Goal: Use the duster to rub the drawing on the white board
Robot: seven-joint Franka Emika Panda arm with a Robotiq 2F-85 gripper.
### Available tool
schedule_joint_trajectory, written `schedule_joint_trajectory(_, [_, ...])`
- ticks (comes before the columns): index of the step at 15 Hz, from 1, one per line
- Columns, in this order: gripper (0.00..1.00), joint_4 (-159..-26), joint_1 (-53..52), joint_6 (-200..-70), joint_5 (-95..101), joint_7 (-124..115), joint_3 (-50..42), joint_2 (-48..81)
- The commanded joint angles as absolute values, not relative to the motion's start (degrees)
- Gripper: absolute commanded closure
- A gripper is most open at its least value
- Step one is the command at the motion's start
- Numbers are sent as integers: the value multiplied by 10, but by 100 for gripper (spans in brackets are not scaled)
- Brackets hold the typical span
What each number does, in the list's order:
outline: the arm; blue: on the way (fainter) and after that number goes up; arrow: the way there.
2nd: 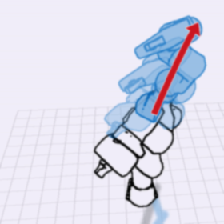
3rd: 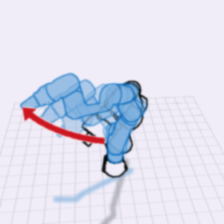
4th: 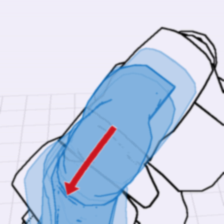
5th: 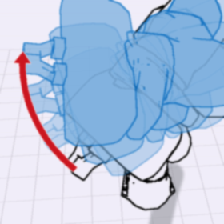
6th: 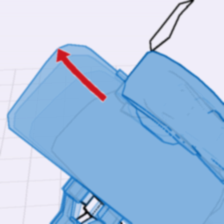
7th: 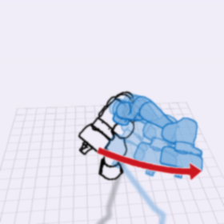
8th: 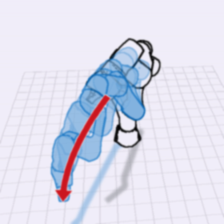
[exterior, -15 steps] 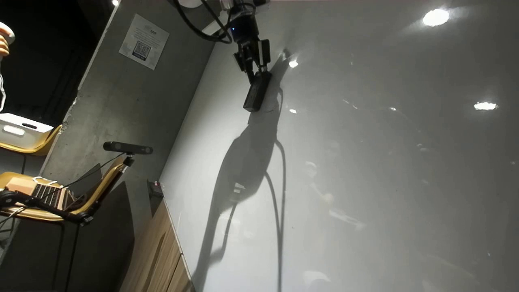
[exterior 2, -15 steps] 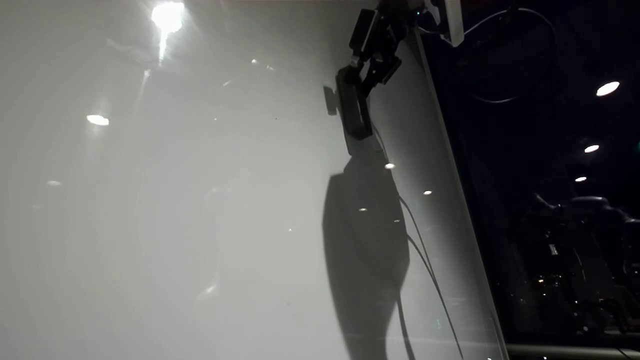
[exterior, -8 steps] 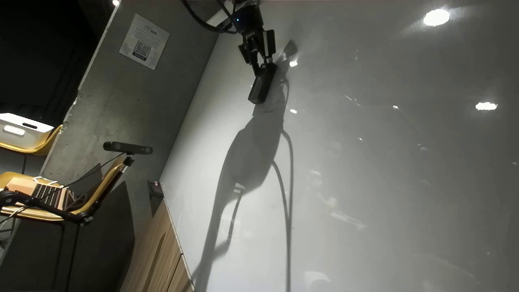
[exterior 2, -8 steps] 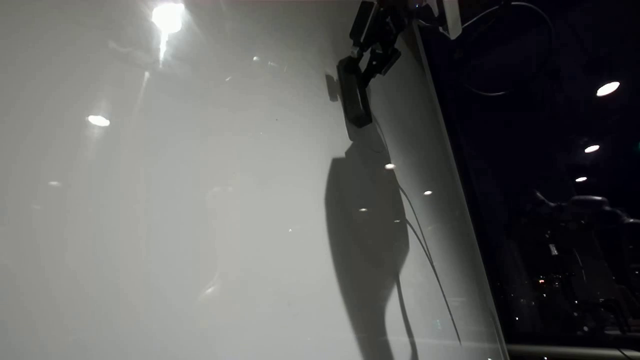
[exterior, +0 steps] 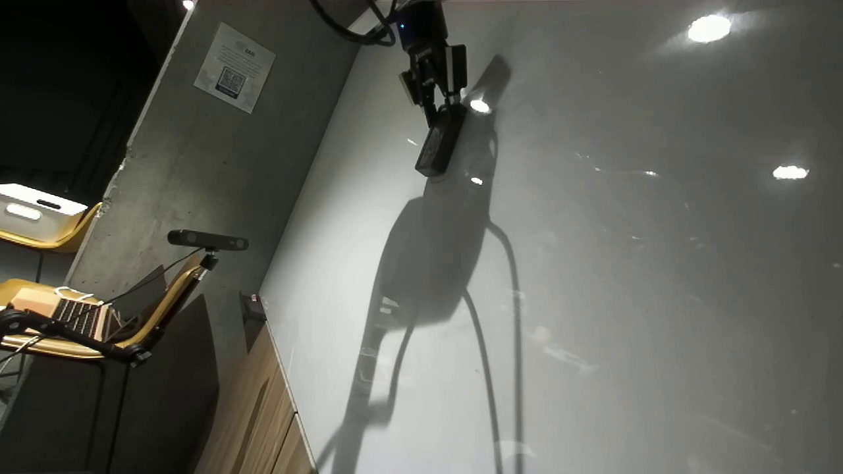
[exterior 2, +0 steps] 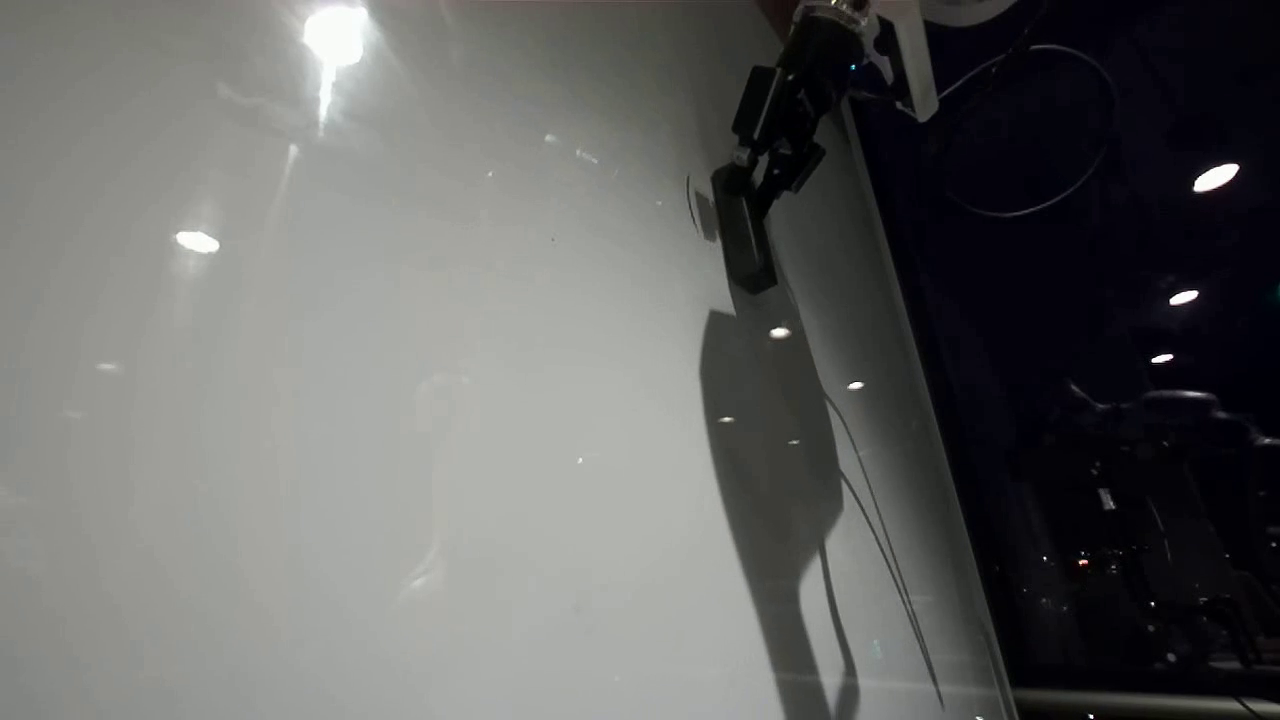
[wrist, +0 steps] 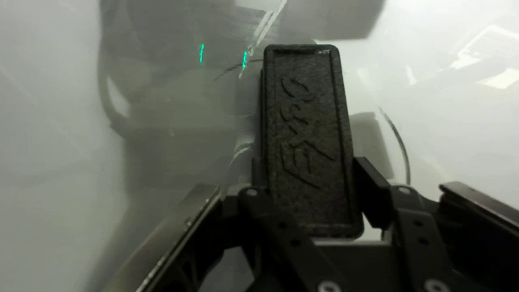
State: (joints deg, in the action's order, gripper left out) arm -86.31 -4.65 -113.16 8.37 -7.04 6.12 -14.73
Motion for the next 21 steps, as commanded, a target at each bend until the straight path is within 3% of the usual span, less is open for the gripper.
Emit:
schedule_joint_trajectory(1, [71,-872,-20,-1201,85,-33,27,-104])
schedule_joint_trajectory(21, [71,-1077,-30,-1316,92,-43,53,-186])
